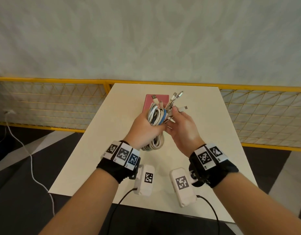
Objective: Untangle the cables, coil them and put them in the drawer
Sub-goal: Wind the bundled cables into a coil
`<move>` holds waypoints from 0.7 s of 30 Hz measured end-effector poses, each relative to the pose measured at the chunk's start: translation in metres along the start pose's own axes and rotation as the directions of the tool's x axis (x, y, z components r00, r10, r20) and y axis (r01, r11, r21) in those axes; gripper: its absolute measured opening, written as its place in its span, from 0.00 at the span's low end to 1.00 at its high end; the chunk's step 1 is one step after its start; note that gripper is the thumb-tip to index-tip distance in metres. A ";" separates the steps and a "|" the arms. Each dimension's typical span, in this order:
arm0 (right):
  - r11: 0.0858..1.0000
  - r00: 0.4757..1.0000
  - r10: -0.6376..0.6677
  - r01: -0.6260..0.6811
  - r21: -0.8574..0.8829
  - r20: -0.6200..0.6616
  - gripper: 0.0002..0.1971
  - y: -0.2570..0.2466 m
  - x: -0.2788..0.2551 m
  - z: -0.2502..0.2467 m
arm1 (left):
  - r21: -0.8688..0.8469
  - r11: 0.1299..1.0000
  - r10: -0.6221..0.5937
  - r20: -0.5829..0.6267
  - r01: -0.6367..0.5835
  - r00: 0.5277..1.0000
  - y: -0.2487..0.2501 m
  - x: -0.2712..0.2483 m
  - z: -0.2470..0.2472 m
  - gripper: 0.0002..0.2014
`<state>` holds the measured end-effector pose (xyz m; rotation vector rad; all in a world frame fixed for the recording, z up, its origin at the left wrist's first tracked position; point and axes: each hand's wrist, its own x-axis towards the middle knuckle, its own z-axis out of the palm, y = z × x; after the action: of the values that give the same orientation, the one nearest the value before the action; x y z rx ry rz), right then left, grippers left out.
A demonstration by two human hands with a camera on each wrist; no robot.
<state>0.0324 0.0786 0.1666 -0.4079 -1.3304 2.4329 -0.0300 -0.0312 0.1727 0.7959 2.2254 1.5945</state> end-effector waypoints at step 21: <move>0.222 0.919 -0.310 0.320 -0.921 0.244 0.50 0.000 0.002 -0.005 | 0.004 0.972 -0.235 -0.004 0.235 0.972 -0.022 -0.001 -0.017 0.03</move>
<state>0.0329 0.0834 0.1638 -0.3159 -2.4929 0.9952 -0.0441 -0.0502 0.1582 0.5080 2.2302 1.4792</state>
